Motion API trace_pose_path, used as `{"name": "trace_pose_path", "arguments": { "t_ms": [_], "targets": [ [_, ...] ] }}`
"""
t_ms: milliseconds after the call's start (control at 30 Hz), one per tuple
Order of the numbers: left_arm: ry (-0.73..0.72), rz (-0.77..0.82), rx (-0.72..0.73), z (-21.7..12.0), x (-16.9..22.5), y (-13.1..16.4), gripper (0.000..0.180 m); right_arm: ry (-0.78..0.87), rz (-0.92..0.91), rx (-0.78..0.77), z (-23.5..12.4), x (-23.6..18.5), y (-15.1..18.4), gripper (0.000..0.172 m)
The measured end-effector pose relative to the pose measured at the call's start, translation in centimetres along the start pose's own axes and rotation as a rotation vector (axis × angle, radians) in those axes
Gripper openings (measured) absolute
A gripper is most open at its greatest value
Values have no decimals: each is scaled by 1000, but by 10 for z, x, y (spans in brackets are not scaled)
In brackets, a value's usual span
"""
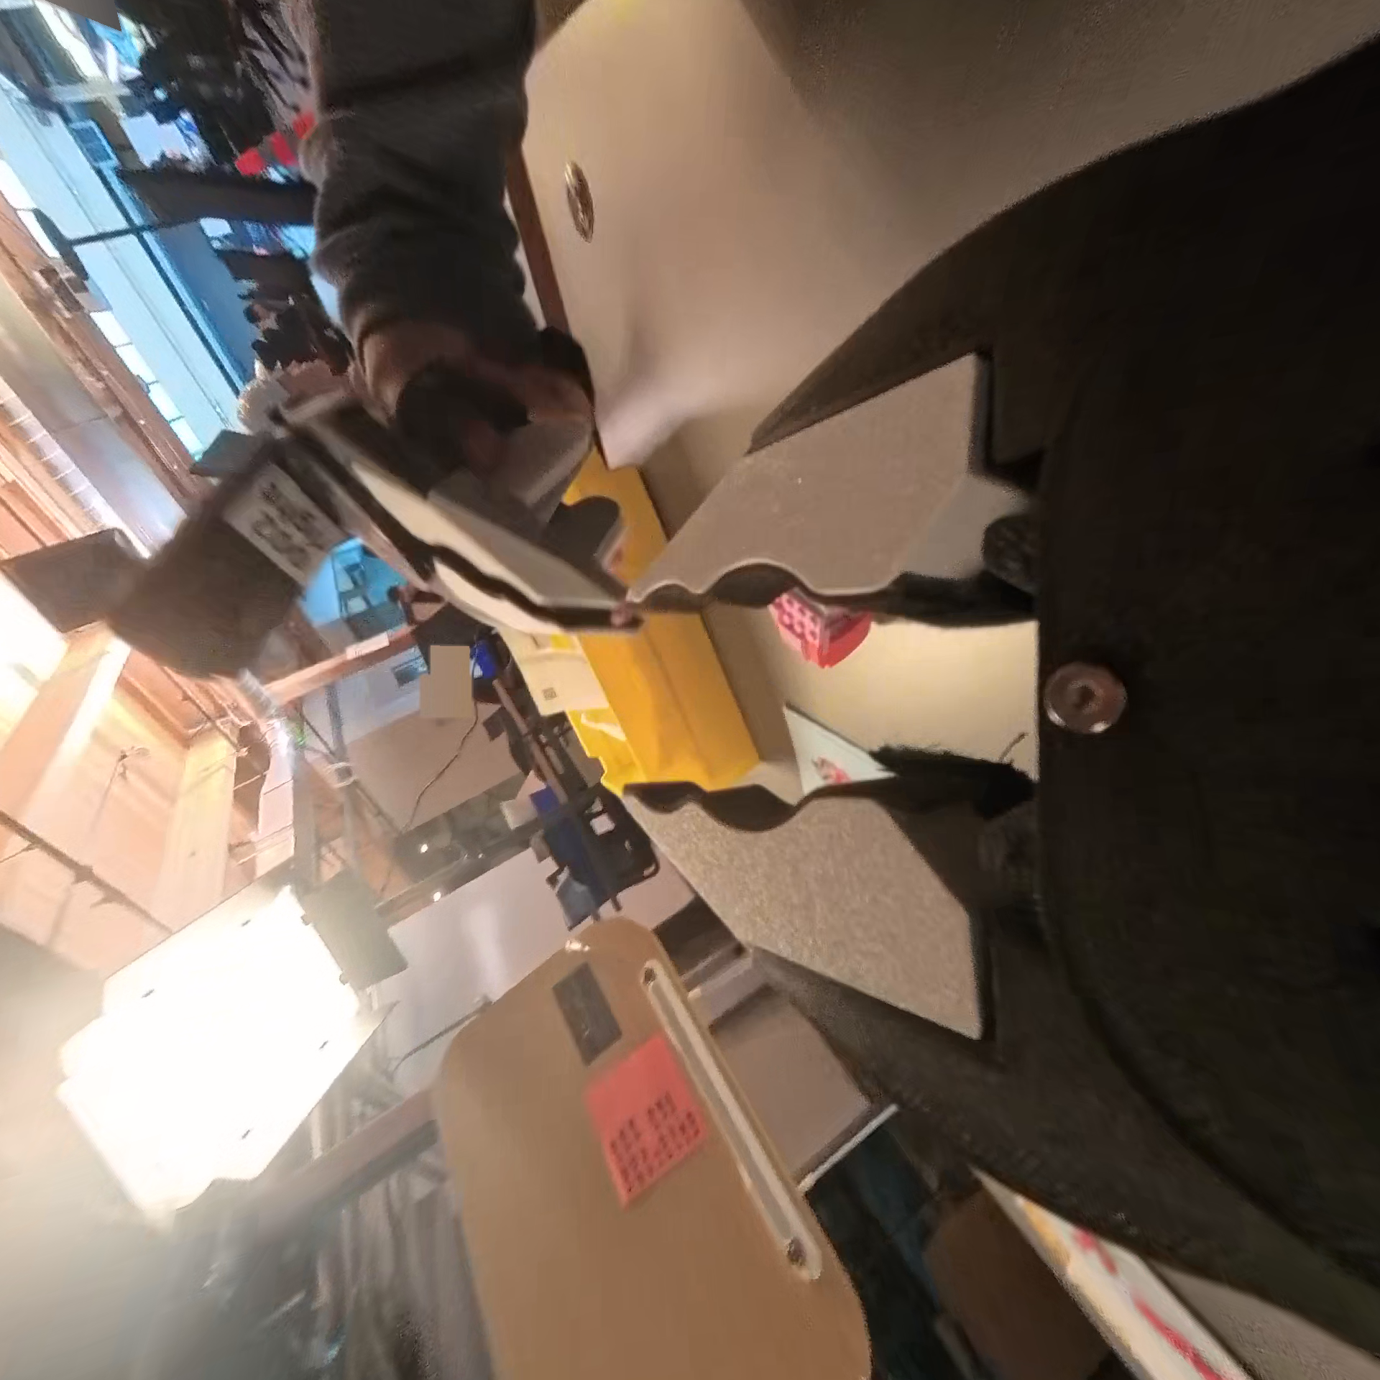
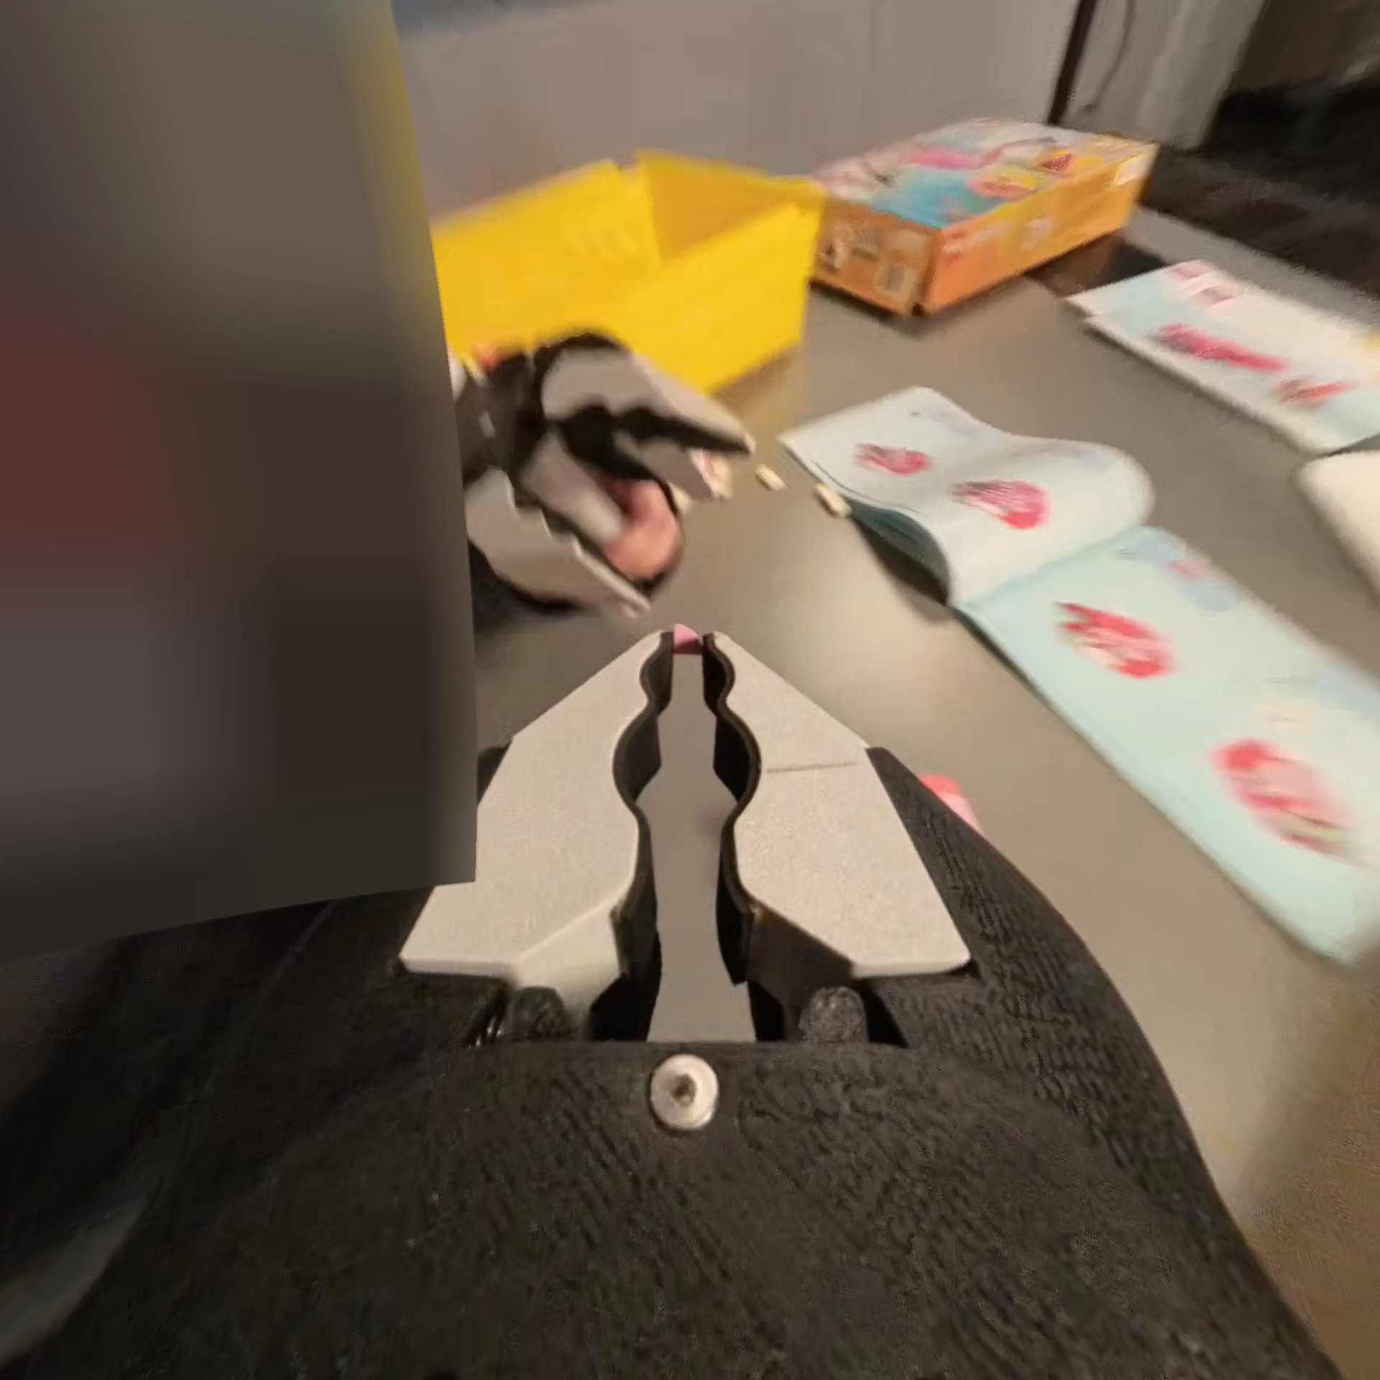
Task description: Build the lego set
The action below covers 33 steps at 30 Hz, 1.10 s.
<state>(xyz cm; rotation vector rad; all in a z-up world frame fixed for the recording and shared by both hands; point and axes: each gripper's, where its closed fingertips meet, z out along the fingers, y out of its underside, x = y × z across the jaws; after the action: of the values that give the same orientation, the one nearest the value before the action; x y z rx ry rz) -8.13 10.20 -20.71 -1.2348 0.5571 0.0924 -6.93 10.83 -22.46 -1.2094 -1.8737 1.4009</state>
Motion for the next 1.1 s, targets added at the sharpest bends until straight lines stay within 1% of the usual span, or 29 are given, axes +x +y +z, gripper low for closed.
{"name": "trace_pose_path", "arguments": {
  "t_ms": [33, 133, 233, 300, 433, 467, 500, 567, 600, 700, 767, 833, 933, 967, 1100],
  "targets": [
    [9, -34, -1, 0, -1, 1, 47, 69, -116, -72, -6, 4, 8, 6],
    [28, -122, -27, 0, -5, 8, 51, 172, -390, -246, -21, 8, 27, 5],
    [77, -232, -68, 3, -4, 19, 53, 229, -510, -382, -31, 16, 45, 5],
    [137, -309, -119, 6, 3, 28, 59, 226, -505, -434, -33, 17, 57, 6],
    [278, -446, -307, 18, 24, 60, 81, 216, -452, -482, -35, 19, 77, 5],
    [298, -478, -356, 22, 27, 68, 81, 212, -440, -492, -35, 19, 82, 5],
    [288, -498, -401, 27, 26, 76, 76, 204, -423, -502, -35, 19, 87, 5],
    [286, -506, -449, 38, 23, 88, 79, 187, -373, -518, -36, 21, 98, 5],
    [295, -510, -470, 43, 24, 92, 84, 185, -354, -523, -36, 23, 102, 5],
    [386, -542, -571, 48, 34, 107, 113, 173, -318, -533, -38, 23, 110, 5],
    [422, -506, -644, 49, 37, 120, 125, 174, -308, -547, -39, 24, 115, 5],
    [455, -465, -653, 52, 39, 123, 121, 179, -304, -552, -40, 25, 117, 6],
    [549, -463, -685, 51, 47, 128, 113, 189, -303, -544, -41, 27, 114, 5],
    [571, -457, -684, 52, 48, 128, 112, 191, -305, -539, -41, 27, 113, 5],
    [643, -394, -655, 54, 55, 125, 96, 192, -315, -557, -41, 30, 115, 5]
  ]
}}
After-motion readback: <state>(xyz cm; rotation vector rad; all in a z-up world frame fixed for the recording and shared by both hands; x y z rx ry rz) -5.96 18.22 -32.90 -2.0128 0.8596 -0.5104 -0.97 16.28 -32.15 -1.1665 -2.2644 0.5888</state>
